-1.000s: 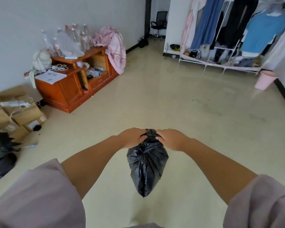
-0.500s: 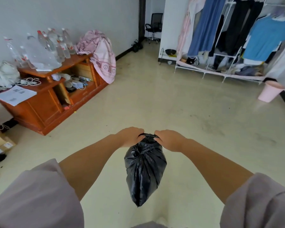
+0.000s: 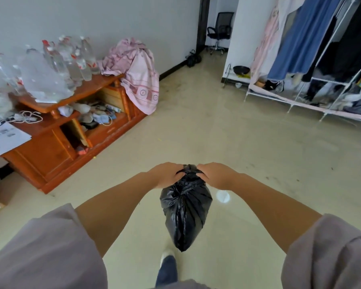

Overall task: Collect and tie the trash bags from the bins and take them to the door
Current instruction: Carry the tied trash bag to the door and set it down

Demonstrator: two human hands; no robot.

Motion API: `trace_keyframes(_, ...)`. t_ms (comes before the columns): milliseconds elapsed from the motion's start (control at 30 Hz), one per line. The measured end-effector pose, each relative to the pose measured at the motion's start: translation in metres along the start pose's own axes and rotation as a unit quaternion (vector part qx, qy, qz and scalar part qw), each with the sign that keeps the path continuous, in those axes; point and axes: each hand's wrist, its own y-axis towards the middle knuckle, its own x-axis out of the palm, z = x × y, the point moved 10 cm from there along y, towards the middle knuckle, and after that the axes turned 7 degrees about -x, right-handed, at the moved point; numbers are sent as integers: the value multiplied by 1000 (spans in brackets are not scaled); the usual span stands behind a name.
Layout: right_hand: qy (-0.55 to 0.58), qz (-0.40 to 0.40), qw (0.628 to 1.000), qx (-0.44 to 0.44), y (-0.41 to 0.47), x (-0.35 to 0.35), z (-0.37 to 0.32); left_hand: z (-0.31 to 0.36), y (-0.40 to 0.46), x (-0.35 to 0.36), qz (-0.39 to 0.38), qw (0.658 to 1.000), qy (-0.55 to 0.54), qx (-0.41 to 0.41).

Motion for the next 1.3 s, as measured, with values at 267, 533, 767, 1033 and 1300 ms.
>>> trace_keyframes(267, 50, 8, 997, 62, 136, -64, 137, -52, 192, -85, -31, 998, 35, 40)
trace_keyframes(533, 52, 4, 995, 81, 262, -119, 298, -84, 395, -144, -28, 998, 24, 46)
trace_keyframes(767, 14, -20, 999, 39, 381, -194, 439, -110, 565, -221, 13, 1000, -14, 7)
trace_keyframes(1033, 5, -40, 999, 10, 543, -247, 559, -190, 736, -286, 15, 999, -21, -33)
trace_keyframes(1300, 34, -2, 997, 65, 699, -320, 688, -254, 930, -383, -2, 1000, 18, 26)
